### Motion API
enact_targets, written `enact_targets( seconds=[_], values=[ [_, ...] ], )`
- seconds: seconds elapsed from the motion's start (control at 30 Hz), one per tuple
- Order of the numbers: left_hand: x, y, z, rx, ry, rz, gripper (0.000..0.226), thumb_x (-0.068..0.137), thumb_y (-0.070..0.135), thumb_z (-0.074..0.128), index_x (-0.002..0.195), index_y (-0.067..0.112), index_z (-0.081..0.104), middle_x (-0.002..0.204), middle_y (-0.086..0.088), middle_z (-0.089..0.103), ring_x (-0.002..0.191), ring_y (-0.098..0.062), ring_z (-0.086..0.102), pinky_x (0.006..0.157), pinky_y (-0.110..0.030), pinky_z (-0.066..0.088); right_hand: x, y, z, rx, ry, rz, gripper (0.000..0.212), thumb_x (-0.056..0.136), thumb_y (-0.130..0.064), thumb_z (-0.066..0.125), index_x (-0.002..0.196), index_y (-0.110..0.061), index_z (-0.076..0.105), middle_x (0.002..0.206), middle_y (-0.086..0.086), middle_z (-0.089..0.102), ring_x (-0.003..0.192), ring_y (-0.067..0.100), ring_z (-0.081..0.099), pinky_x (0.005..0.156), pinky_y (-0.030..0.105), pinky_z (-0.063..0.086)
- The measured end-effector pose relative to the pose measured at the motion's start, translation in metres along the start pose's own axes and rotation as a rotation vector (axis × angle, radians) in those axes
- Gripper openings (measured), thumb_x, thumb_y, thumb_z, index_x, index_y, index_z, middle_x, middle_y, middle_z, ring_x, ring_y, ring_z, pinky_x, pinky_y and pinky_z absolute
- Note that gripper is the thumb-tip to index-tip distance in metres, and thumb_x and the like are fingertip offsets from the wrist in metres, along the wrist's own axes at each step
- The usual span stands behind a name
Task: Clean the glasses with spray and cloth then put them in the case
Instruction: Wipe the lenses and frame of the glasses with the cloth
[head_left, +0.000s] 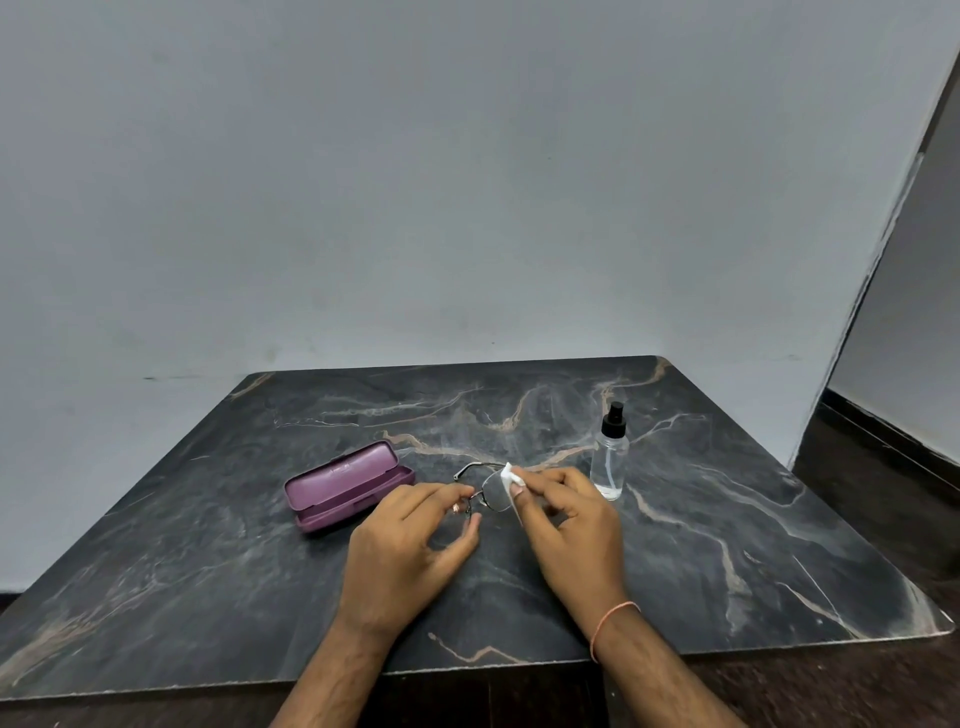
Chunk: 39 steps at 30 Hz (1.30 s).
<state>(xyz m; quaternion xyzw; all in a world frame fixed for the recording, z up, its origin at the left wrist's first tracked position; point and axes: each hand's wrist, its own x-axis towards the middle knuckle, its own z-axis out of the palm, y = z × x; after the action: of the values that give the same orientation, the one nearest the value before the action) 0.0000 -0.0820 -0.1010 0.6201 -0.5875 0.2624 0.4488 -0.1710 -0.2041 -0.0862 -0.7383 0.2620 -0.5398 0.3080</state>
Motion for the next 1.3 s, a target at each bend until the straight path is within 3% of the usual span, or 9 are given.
enact_targets(
  seconds=[0.17, 0.3, 0.47, 0.6, 0.77, 0.87, 0.97, 1.13, 1.3],
  values=[
    [0.002, 0.001, -0.004, -0.056, 0.002, -0.034, 0.027, 0.095, 0.032, 0.085, 0.122, 0.027, 0.080, 0.110, 0.021, 0.075, 0.093, 0.006, 0.067, 0.085, -0.019, 0.060, -0.005, -0.006, 0.000, -0.148, -0.054, -0.182, 0.018, 0.094, -0.038, 0.076, 0.110, -0.037, 0.085, 0.091, -0.025, 0.068, 0.087, 0.007, 0.067, 0.079, 0.023, 0.053],
    [0.003, 0.004, -0.005, -0.069, -0.008, -0.039, 0.028, 0.094, 0.030, 0.086, 0.121, 0.024, 0.081, 0.107, 0.020, 0.075, 0.088, 0.002, 0.069, 0.081, -0.019, 0.061, -0.002, 0.000, 0.000, -0.151, 0.032, -0.059, 0.010, 0.093, -0.032, 0.083, 0.103, -0.032, 0.085, 0.098, -0.022, 0.076, 0.083, 0.003, 0.066, 0.077, 0.034, 0.059],
    [0.003, 0.004, -0.007, -0.099, -0.018, -0.049, 0.028, 0.095, 0.031, 0.084, 0.123, 0.026, 0.079, 0.105, 0.025, 0.071, 0.086, 0.002, 0.069, 0.075, -0.021, 0.061, -0.006, -0.004, -0.001, -0.099, -0.022, -0.059, 0.011, 0.092, -0.039, 0.077, 0.100, -0.034, 0.083, 0.093, -0.022, 0.075, 0.074, 0.006, 0.068, 0.067, 0.022, 0.054],
    [0.004, 0.004, -0.008, -0.100, -0.015, -0.065, 0.028, 0.095, 0.031, 0.083, 0.123, 0.027, 0.079, 0.104, 0.025, 0.070, 0.086, 0.002, 0.069, 0.074, -0.021, 0.061, -0.008, -0.006, 0.000, -0.152, -0.071, -0.104, 0.016, 0.089, -0.045, 0.075, 0.095, -0.033, 0.083, 0.084, -0.021, 0.074, 0.072, 0.005, 0.066, 0.066, 0.030, 0.057],
    [0.005, 0.007, -0.008, -0.121, 0.001, -0.082, 0.025, 0.096, 0.029, 0.082, 0.120, 0.027, 0.080, 0.101, 0.024, 0.070, 0.085, -0.002, 0.070, 0.074, -0.023, 0.061, -0.004, 0.001, -0.001, -0.166, 0.045, 0.095, 0.014, 0.085, -0.051, 0.074, 0.090, -0.039, 0.080, 0.071, -0.018, 0.071, 0.068, 0.008, 0.068, 0.063, 0.030, 0.057],
    [0.005, 0.006, -0.008, -0.131, 0.000, -0.091, 0.026, 0.096, 0.030, 0.082, 0.121, 0.026, 0.080, 0.099, 0.023, 0.069, 0.085, -0.002, 0.070, 0.075, -0.022, 0.060, -0.007, -0.001, 0.001, -0.100, -0.042, 0.011, 0.012, 0.087, -0.046, 0.078, 0.090, -0.035, 0.081, 0.080, -0.022, 0.074, 0.070, 0.007, 0.070, 0.063, 0.022, 0.055],
    [0.005, 0.005, -0.009, -0.134, -0.012, -0.090, 0.027, 0.096, 0.032, 0.081, 0.122, 0.026, 0.079, 0.100, 0.023, 0.069, 0.086, -0.001, 0.070, 0.075, -0.020, 0.060, -0.009, -0.003, 0.003, -0.116, -0.110, -0.068, 0.010, 0.086, -0.041, 0.079, 0.093, -0.034, 0.082, 0.085, -0.025, 0.074, 0.073, 0.004, 0.070, 0.065, 0.021, 0.055],
    [0.005, 0.006, -0.008, -0.162, -0.023, -0.085, 0.027, 0.097, 0.032, 0.081, 0.123, 0.028, 0.078, 0.101, 0.024, 0.068, 0.086, -0.002, 0.070, 0.072, -0.017, 0.060, -0.004, 0.001, -0.002, -0.115, 0.010, 0.144, 0.015, 0.086, -0.055, 0.074, 0.092, -0.042, 0.078, 0.068, -0.015, 0.072, 0.065, 0.009, 0.069, 0.061, 0.029, 0.057],
    [0.006, 0.006, -0.008, -0.157, -0.006, -0.088, 0.026, 0.095, 0.031, 0.082, 0.121, 0.025, 0.080, 0.101, 0.024, 0.069, 0.086, 0.001, 0.070, 0.077, -0.015, 0.058, -0.011, -0.005, 0.002, -0.094, -0.163, 0.010, 0.010, 0.083, -0.044, 0.078, 0.086, -0.035, 0.078, 0.071, -0.016, 0.072, 0.065, 0.010, 0.070, 0.058, 0.030, 0.056]
  ],
)
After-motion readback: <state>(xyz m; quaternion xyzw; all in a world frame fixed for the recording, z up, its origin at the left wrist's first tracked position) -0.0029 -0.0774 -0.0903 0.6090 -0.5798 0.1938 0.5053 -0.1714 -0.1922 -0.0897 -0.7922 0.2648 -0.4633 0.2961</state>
